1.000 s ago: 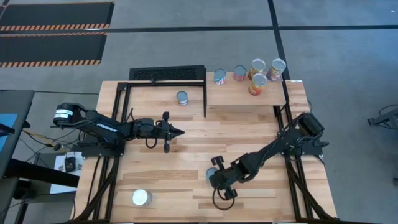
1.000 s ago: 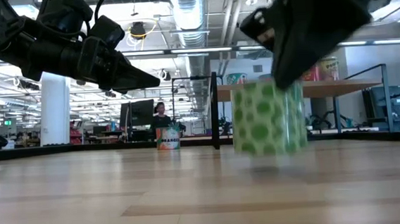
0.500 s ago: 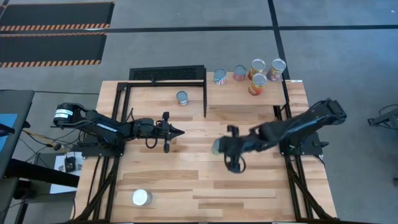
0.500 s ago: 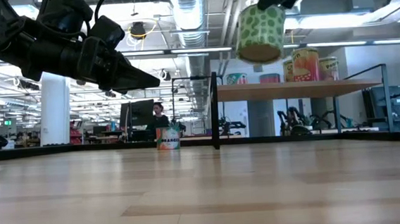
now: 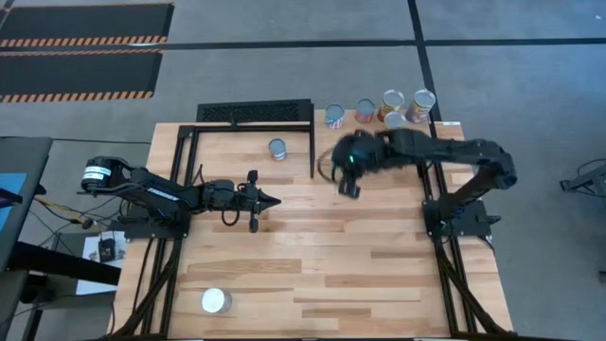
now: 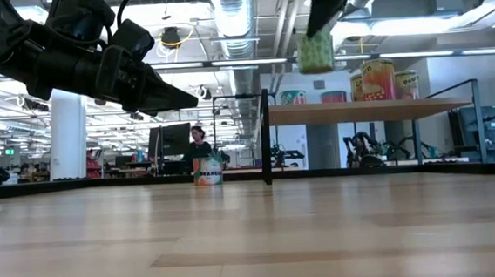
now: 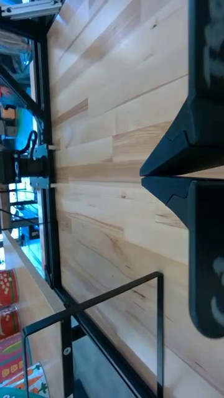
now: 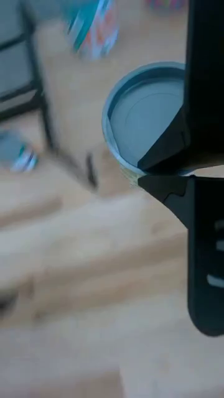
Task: Pick and place cans onto a shelf
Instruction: Put the canned green peas on the shelf
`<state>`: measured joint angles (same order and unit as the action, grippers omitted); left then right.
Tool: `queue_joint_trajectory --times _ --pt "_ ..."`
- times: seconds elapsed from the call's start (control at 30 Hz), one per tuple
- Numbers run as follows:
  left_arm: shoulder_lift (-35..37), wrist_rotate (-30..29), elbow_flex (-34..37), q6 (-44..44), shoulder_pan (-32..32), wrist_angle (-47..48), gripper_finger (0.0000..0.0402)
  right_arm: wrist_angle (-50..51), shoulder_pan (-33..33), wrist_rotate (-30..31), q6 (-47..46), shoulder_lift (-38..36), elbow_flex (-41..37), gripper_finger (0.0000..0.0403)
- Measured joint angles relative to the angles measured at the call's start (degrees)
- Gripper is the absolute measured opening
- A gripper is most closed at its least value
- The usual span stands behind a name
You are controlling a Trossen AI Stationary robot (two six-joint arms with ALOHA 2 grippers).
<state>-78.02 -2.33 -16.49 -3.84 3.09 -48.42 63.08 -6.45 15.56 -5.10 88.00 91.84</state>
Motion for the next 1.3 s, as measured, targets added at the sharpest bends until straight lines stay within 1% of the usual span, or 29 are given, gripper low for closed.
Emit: queue_joint_trajectory --times 0.23,0.33,0.47,0.6,0.77,1.0,1.3 --pt "0.0 0.0 0.0 0.0 0.0 0.1 0.0002 4.1 -12.2 -0.4 1.1 3.6 0.6 0.0017" --pt "0.0 0.0 0.0 0.0 0.0 0.1 0.0002 4.2 -15.8 -0.4 1.1 5.1 0.6 0.0020" --pt "0.0 0.0 0.0 0.0 0.0 0.1 0.0002 4.2 -19.4 -0.5 0.6 5.1 0.6 0.0018" --pt "0.0 0.0 0.0 0.0 0.0 0.1 0.0002 4.3 -21.8 -0.9 -1.1 5.0 0.6 0.0015" --pt "0.0 0.0 0.0 0.0 0.0 0.1 0.0002 4.2 -24.1 -4.2 -1.1 5.1 0.6 0.0025" --pt "0.0 0.0 0.0 0.1 0.0 0.1 0.0002 3.4 -24.6 -4.3 -2.8 5.1 0.6 0.0030" --pt "0.0 0.0 0.0 0.3 0.0 0.1 0.0002 3.0 -24.8 -3.6 -2.6 5.1 0.6 0.0067"
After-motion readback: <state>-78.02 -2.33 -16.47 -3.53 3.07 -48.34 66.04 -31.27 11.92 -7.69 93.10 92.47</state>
